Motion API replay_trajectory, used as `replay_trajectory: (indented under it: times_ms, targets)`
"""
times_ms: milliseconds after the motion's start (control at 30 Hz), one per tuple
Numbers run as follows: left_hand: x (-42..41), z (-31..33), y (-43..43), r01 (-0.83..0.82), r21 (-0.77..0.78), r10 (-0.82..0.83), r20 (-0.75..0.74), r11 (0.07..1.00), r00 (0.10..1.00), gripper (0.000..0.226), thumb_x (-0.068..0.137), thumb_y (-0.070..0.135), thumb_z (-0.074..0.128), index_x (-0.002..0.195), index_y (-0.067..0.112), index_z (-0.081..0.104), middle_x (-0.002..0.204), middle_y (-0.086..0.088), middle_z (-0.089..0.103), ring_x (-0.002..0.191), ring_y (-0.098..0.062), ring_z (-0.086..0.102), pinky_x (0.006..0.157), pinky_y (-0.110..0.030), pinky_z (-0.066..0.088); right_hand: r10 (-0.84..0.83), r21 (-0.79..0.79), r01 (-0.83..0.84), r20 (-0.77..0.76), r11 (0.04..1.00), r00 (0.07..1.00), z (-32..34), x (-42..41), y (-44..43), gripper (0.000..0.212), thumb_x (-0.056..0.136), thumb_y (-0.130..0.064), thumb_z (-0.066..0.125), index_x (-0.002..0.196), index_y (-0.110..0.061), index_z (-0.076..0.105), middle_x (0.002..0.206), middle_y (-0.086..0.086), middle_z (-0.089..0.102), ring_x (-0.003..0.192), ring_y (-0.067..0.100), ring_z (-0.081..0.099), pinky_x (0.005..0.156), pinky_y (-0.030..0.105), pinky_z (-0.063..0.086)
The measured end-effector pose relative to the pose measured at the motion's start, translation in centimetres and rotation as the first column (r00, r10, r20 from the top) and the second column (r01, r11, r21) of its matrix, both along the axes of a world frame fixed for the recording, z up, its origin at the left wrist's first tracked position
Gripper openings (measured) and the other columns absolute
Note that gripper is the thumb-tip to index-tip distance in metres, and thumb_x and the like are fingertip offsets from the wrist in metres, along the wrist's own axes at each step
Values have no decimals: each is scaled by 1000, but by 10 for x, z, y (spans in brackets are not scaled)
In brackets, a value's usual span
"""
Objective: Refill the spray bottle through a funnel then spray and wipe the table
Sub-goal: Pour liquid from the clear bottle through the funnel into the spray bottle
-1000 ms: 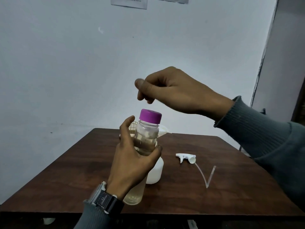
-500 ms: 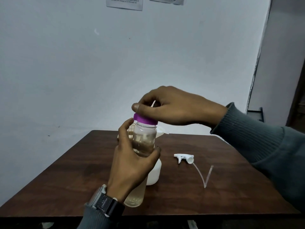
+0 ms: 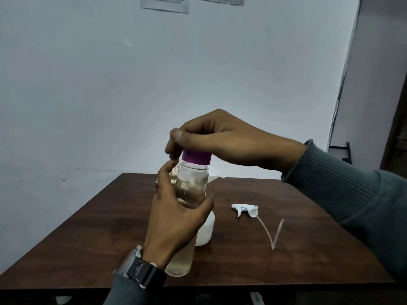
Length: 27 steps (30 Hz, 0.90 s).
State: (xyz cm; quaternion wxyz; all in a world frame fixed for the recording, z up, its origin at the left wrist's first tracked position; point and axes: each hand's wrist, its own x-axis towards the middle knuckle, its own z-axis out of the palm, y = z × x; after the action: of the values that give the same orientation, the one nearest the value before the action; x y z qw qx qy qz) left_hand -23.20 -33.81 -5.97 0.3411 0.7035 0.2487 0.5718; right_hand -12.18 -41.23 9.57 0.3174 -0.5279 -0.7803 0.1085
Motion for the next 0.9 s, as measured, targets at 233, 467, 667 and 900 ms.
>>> replay_trajectory:
  times_ms: [233,467,667,900]
  targets:
    - [-1,-1,1,-21,5,21,6,1000,1000,87,73,24,87,138,49,35,109,15,69,86,-1,71,79,-31,60,-318,134,289,335,948,887,2,10,11,39,94,-67,57,113,-37,73,109,-18,73,96,-4,66,87,28,52]
    - [-1,-2,2,-30,12,30,5,999,1000,87,74,23,87,140,46,36,104,19,70,86,1,71,74,-20,55,-166,60,158,181,986,969,2,12,4,39,92,-55,70,128,-42,65,126,-21,68,117,-3,63,92,19,52]
    - [-3,1,3,-32,9,32,-17,999,999,86,73,25,87,136,52,34,93,19,72,84,1,71,74,-23,55,-236,59,228,284,972,930,-2,15,9,42,90,-60,69,129,-47,64,112,-22,72,96,-2,69,89,27,53]
    - [-15,8,10,-59,7,60,-60,998,996,89,75,26,88,143,45,33,89,44,64,81,11,68,71,-16,51,-180,118,217,-264,969,948,0,28,14,24,98,-30,69,121,-22,72,101,2,73,78,10,68,73,32,62]
